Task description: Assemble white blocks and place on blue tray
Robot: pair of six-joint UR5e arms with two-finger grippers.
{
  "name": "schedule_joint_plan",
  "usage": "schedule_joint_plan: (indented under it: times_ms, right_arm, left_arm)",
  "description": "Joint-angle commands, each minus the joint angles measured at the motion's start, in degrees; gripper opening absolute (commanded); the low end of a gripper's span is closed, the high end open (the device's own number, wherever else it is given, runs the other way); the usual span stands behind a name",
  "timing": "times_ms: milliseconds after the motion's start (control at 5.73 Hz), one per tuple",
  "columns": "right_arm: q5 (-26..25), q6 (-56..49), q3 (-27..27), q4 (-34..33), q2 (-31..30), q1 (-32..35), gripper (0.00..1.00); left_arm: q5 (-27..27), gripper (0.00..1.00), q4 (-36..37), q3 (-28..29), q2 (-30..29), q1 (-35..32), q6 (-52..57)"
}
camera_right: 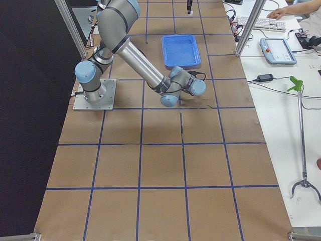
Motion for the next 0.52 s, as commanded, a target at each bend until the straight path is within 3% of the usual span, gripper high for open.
schedule_joint_plan:
  times_ms: [0,349]
  right_arm:
    - [0.03,0.15,-0.05,-0.03,0.07,0.0,0.75]
    - [-0.06,0.07,-0.23,-0.29,-0.01,0.0,0.38]
  left_arm:
    - [0.07,0.04,0.66,-4.58,2.23,-11.46,7.27]
    - [-0.1,0.03,3.23,-5.38,0.74,-13.44,32.59]
